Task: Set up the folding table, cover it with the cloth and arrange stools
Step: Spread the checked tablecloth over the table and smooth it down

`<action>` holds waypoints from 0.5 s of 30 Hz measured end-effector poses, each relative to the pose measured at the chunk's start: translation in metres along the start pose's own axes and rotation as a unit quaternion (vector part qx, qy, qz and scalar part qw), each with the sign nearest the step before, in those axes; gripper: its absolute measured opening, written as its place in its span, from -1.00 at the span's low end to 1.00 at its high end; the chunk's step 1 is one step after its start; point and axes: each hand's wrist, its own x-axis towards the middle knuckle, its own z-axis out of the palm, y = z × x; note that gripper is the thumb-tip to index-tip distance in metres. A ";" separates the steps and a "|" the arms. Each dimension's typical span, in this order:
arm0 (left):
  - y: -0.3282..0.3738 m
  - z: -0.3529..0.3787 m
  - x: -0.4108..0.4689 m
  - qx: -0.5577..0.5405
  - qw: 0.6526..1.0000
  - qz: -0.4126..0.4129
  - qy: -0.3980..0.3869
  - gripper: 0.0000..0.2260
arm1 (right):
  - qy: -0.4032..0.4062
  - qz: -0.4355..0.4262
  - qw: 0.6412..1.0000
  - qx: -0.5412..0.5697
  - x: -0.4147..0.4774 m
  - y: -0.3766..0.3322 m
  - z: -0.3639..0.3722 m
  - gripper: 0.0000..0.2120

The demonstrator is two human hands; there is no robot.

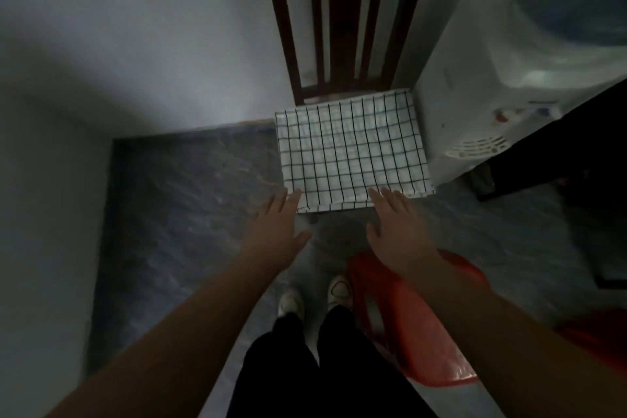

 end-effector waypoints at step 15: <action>-0.072 0.204 0.227 0.195 0.975 0.107 -0.012 -0.01 | -0.074 -0.034 0.974 -0.211 0.199 0.101 0.209 -0.02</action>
